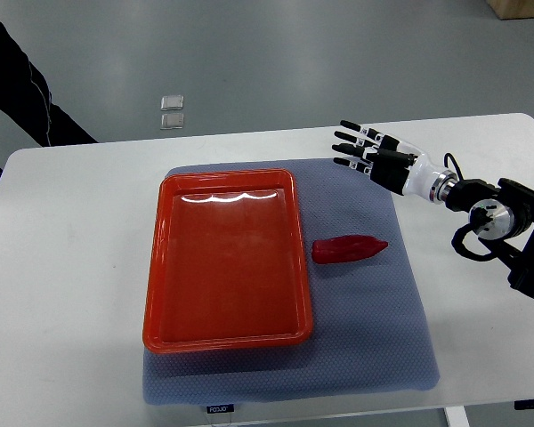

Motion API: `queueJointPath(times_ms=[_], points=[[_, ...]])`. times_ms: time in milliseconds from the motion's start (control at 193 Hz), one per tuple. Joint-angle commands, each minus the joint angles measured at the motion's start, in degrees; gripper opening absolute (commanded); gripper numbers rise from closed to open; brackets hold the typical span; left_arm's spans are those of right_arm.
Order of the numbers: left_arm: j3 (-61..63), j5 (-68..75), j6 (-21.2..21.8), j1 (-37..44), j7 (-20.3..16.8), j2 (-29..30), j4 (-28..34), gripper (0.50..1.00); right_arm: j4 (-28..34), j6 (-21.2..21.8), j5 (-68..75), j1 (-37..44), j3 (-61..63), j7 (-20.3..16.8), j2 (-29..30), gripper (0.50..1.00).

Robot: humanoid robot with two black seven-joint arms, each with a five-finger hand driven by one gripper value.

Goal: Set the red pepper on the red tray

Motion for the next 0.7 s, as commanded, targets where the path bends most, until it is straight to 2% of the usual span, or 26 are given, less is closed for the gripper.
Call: queueJointPath(times_ms=[0, 47, 177, 249, 254, 296, 524, 696], points=[[-0.1, 0.0, 0.0, 0.0, 0.0, 0.0, 0.0, 1.000, 0.2, 2.2, -7.1, 0.7, -0.3, 0.1, -0.3, 0.913], [-0.1, 0.0, 0.0, 0.0, 0.0, 0.0, 0.0, 1.000, 0.2, 3.8, -13.1, 1.5, -0.3, 0.8, -0.8, 0.913], [-0.1, 0.0, 0.0, 0.0, 0.0, 0.0, 0.0, 1.000, 0.2, 4.4, -28.3, 3.0, -0.1, 4.4, -2.4, 0.911], [-0.1, 0.0, 0.0, 0.0, 0.0, 0.0, 0.0, 1.000, 0.2, 4.5, -30.3, 3.2, -0.1, 5.0, -2.4, 0.911], [-0.1, 0.0, 0.0, 0.0, 0.0, 0.0, 0.0, 1.000, 0.5, 5.0, -35.1, 3.7, -0.3, 6.5, -2.6, 0.911], [-0.1, 0.0, 0.0, 0.0, 0.0, 0.0, 0.0, 1.000, 1.7, 5.3, -38.9, 4.2, -0.5, 7.8, -3.0, 0.911], [-0.1, 0.0, 0.0, 0.0, 0.0, 0.0, 0.0, 1.000, 11.3, 4.8, -67.6, 4.4, -2.6, 11.8, -8.4, 0.911], [-0.1, 0.0, 0.0, 0.0, 0.0, 0.0, 0.0, 1.000, 15.3, 4.3, -77.7, 5.8, -6.6, 11.9, -10.1, 0.911]])
